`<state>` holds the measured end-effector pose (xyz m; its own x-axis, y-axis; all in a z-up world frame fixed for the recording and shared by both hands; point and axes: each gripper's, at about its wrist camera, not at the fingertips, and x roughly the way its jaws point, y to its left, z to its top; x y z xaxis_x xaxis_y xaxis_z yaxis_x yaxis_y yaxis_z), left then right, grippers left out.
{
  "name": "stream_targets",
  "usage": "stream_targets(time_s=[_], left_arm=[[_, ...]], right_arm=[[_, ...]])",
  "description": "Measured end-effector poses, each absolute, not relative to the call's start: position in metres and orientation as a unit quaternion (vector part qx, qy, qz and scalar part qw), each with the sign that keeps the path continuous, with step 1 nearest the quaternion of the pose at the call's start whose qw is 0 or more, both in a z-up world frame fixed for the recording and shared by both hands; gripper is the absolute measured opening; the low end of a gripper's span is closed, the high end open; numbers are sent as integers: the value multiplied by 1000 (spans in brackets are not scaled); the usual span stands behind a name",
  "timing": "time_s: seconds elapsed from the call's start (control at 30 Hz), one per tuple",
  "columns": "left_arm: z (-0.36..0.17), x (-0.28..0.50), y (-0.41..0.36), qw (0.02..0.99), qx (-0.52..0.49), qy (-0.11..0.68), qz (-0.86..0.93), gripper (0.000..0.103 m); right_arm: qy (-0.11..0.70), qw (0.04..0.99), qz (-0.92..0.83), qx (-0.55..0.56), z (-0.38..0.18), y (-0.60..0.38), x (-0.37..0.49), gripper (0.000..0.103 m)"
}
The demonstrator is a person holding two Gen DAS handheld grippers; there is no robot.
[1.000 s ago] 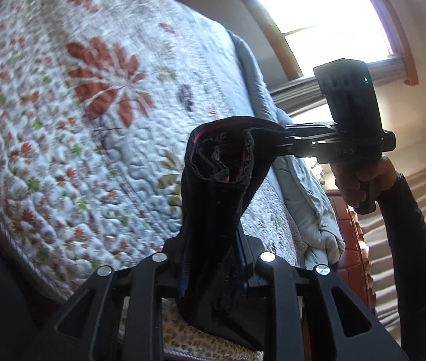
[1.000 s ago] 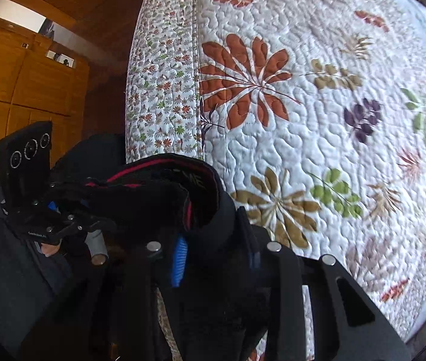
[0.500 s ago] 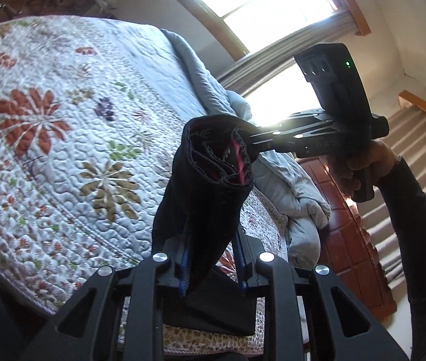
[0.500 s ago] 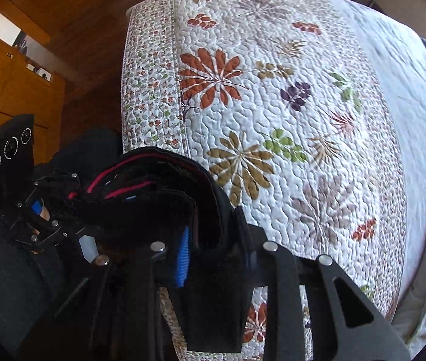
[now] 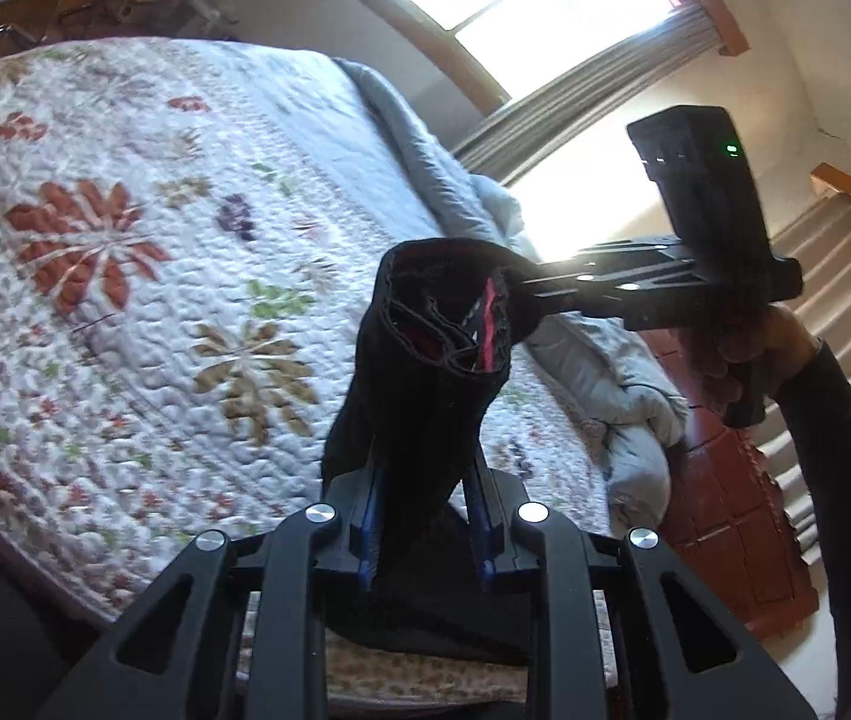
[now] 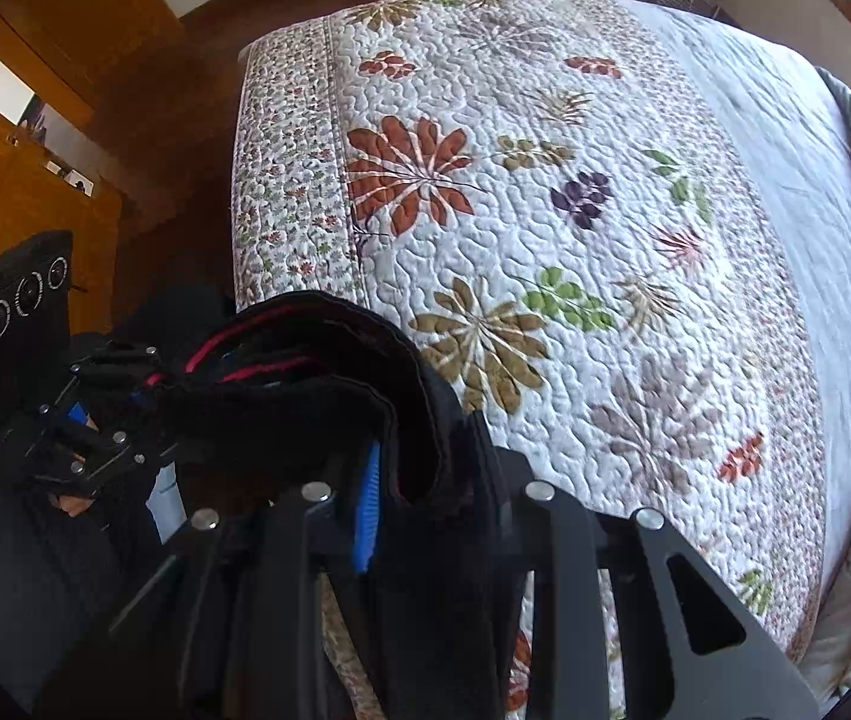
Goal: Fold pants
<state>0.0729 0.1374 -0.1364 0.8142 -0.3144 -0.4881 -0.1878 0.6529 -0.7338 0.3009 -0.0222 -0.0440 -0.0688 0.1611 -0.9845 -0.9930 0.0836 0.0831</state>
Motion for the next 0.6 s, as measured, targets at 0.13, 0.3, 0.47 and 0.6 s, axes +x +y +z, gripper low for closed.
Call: stream_targets(time_s=[0.13,0.3,0.47,0.6], left_arm=[[-175,66,169,835,-443,326,0,24],[-175,62,173,839,-438,324,0,24],[-141,71,137,865,-393,310,-32,24],[-115,83,101,878,-360,310,-63,24]], right_arm=[[506,522,553,-407,-77,3,294,25],[504,507,563,-414,-80,19,291,23],[500,517,562,-409,-59,-7,307,20],[487,535,556,-410,-38,-52,314,16]])
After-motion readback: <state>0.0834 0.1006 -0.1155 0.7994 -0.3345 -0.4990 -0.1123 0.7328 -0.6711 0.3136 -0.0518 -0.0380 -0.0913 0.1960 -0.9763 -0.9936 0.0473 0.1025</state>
